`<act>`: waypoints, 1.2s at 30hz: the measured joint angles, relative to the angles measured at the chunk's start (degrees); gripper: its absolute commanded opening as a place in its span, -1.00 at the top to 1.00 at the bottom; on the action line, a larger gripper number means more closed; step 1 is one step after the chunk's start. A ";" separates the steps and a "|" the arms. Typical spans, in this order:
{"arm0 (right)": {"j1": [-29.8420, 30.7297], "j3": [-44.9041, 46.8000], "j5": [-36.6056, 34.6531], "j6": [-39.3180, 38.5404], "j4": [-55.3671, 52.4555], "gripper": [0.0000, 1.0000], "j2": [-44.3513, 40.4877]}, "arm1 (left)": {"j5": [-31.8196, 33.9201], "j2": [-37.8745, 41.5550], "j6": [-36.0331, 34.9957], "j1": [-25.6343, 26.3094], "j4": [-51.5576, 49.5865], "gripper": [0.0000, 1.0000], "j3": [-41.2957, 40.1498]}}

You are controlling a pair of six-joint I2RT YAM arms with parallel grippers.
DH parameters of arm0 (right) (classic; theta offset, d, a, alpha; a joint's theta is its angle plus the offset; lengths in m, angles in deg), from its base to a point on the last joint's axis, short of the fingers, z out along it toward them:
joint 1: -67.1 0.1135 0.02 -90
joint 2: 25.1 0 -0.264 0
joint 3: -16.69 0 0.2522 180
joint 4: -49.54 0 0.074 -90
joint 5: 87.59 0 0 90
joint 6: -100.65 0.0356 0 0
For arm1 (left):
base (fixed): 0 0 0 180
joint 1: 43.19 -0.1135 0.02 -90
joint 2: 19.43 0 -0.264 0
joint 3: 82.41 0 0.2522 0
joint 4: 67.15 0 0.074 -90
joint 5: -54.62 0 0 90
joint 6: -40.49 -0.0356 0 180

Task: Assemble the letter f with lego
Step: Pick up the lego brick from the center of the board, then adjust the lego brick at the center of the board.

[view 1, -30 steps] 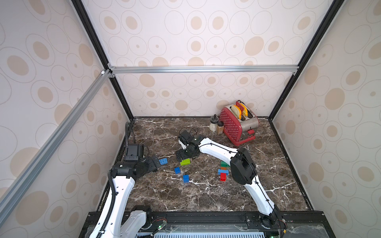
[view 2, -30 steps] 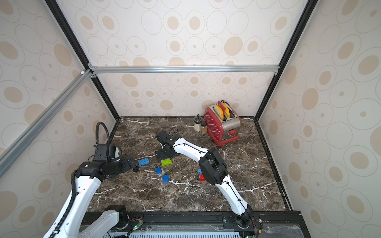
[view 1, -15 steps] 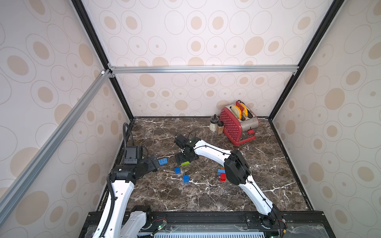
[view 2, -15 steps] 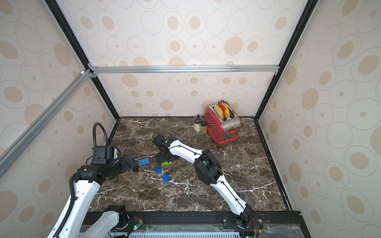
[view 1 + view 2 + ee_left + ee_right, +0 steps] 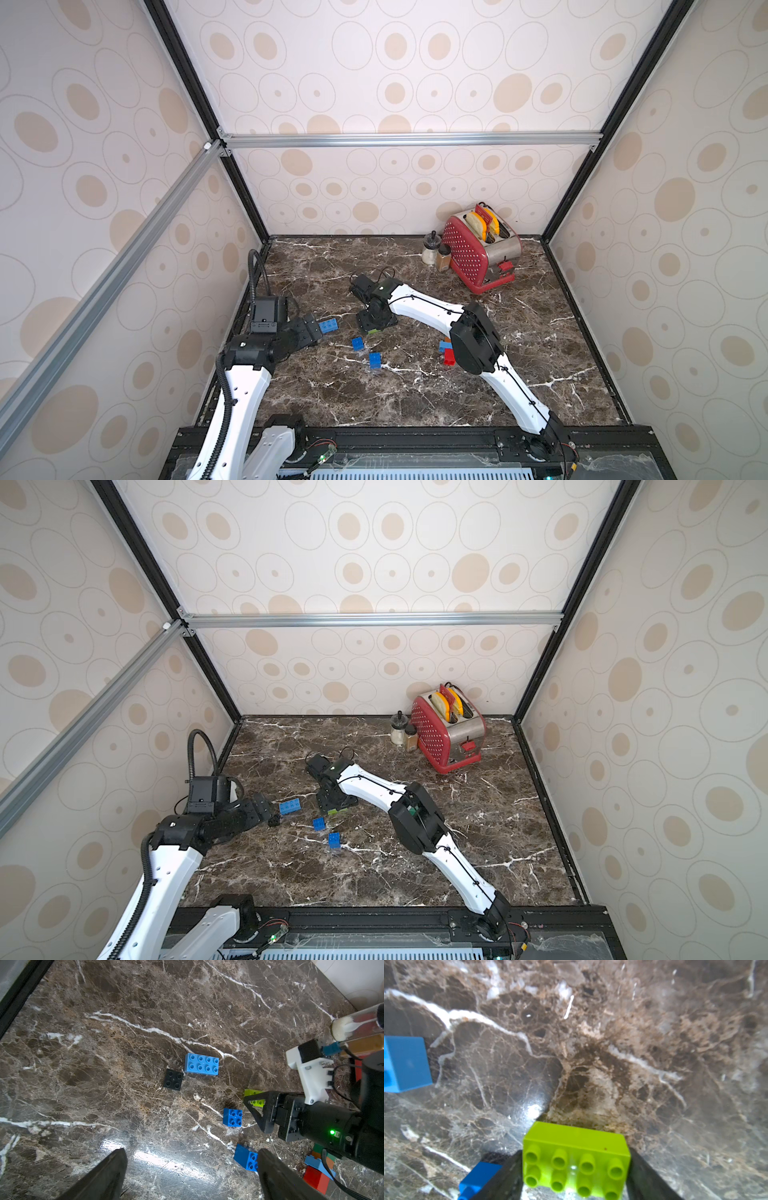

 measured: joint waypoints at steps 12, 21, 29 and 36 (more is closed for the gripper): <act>-0.22 2.89 -2.51 -1.27 -0.83 -0.12 -2.34 | -4.70 -2.89 -0.61 0.15 2.16 -0.86 -0.66; -7.74 21.81 -2.89 -6.32 1.16 -0.13 -24.15 | -4.13 -12.00 -1.09 16.76 4.68 -0.64 -0.66; -13.90 36.50 -4.26 -11.19 3.15 -0.15 -45.72 | -1.31 -24.20 -0.79 32.39 6.75 -0.44 2.38; -15.54 45.75 -2.43 -13.68 4.13 -0.16 -52.70 | -0.17 -33.46 0.42 38.56 8.76 -0.36 5.33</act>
